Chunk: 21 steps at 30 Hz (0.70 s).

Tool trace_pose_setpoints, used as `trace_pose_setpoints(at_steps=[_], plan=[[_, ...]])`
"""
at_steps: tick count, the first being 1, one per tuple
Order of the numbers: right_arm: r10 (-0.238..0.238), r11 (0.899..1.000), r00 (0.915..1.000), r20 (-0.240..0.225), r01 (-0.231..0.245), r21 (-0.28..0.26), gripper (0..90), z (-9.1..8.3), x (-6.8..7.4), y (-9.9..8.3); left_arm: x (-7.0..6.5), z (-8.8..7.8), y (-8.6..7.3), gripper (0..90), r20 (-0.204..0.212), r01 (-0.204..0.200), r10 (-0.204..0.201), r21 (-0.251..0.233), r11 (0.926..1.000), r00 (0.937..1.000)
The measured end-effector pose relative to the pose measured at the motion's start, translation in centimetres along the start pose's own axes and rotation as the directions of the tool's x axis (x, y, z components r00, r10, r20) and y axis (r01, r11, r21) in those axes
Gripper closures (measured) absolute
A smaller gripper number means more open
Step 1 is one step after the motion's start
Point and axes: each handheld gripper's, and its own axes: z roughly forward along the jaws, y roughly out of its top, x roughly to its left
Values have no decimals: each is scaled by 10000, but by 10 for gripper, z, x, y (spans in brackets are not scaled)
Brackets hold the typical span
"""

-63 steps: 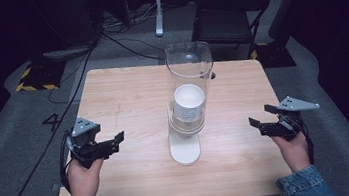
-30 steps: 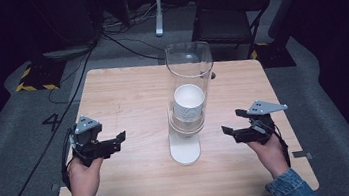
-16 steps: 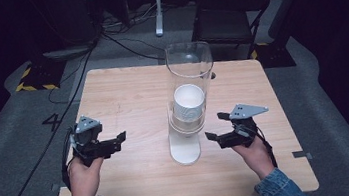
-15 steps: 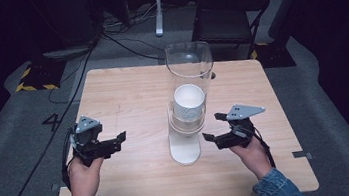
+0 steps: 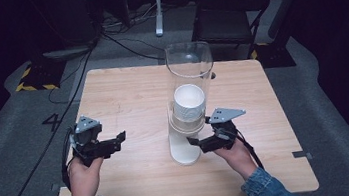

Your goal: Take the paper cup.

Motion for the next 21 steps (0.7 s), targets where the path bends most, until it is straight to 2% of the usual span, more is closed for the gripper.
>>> trace_pose_setpoints(at_steps=[8, 15, 19, 20, 21], plan=[[174, 9982, 9998, 67, -170, -577, 150, 12, 0, -3, 0, 1, 0, 154, 22, -9, 9, 28, 10000, 10000], [216, 9972, 9997, 58, -211, -716, 187, 23, 2, -7, 1, 1, -1, 155, 13, 26, -26, 7, 10000, 10000], [-14, 9955, 9998, 182, 31, -951, 281, 24, 5, -9, 2, 1, -1, 154, 18, 20, -20, 47, 10000, 10000], [-14, 9955, 9998, 182, 31, -951, 281, 24, 5, -9, 2, 1, -1, 154, 24, 23, -23, 51, 10000, 10000], [-172, 9949, 9997, 187, 189, -989, 335, 23, 6, -9, 2, 1, -1, 154, 31, 24, -25, 54, 10000, 10000]])
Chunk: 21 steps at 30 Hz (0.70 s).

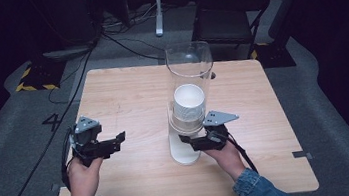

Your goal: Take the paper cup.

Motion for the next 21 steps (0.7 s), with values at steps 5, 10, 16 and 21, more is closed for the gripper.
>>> trace_pose_setpoints(at_steps=[5, 10, 16, 21], plan=[[-246, 9997, 9997, 52, 246, -63, 345, -1, 2, 0, 0, 1, 0, 154, -12, -5, 5, -2, 10000, 10000], [-300, 9995, 9996, -3, 300, -30, 348, -1, 2, 0, 0, 0, 0, 154, 1, 1, -1, -15, 10000, 10000], [-455, 9989, 9990, 11, 455, 61, 350, -2, 0, 0, 0, -2, 0, 154, -7, 24, -24, -60, 10000, 10000], [-556, 9984, 9984, 74, 555, 135, 352, -4, 0, 0, 1, -4, 0, 154, -27, 36, -36, -95, 9999, 10000]])
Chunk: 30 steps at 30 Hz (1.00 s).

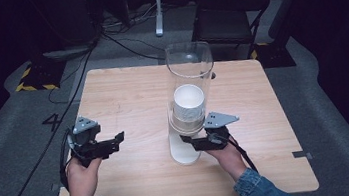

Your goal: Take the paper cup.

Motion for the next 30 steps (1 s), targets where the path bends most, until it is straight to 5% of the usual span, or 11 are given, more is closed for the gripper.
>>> trace_pose_setpoints(at_steps=[30], plan=[[163, 9996, 9998, -84, -161, 231, 359, -3, 2, -2, 0, -2, 0, 154, 3, 39, -39, -12, 10000, 10000]])
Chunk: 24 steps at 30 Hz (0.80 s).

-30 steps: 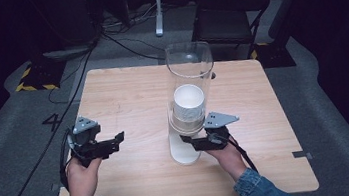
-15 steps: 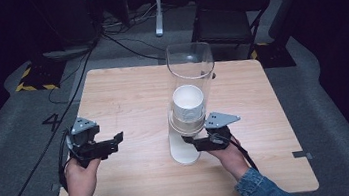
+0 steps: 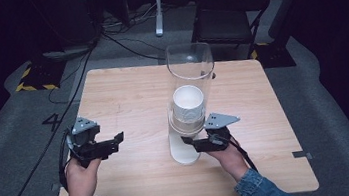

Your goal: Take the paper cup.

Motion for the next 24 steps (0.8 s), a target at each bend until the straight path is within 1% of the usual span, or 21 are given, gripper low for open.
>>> trace_pose_setpoints(at_steps=[10, 14, 21, 24], plan=[[-88, 9998, 10000, 28, 88, 168, 359, -2, -1, 0, 1, -1, 0, 154, 24, -5, 5, -20, 10000, 10000], [-75, 9999, 10000, 53, 74, 87, 359, -2, 0, -1, 1, -1, 0, 154, 20, 14, -14, 9, 10000, 10000], [-144, 9998, 9999, 38, 143, 161, 359, -2, 0, -1, 1, -3, 0, 154, 21, 17, -17, -39, 10000, 10000], [-48, 10000, 10000, 67, 47, 84, 359, -1, 0, -1, 2, -2, 0, 154, -14, 35, -35, -40, 10000, 10000]])
